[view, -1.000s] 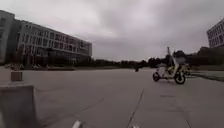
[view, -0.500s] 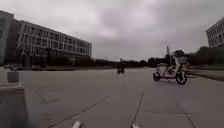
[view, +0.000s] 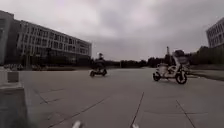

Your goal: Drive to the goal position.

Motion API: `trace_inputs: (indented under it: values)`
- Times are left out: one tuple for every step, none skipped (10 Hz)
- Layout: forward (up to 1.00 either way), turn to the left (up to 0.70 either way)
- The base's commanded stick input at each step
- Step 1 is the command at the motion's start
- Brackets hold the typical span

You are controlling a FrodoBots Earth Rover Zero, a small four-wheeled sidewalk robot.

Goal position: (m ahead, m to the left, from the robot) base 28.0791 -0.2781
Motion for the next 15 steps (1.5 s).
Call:
trace_inputs:
  values:
    - [0.7,-0.21]
    - [0.7,-0.34]
    - [0.7,-0.34]
    - [0.7,-0.34]
    - [0.7,-0.33]
    - [0.7,-0.31]
    - [0.7,-0.09]
    - [0.7,0.0]
    - [0.7,0.0]
    - [0.7,0.0]
    - [0.7,0.0]
    - [0.7,0.0]
    - [0.7,0.0]
    - [0.7,0.0]
    - [0.7,0.0]
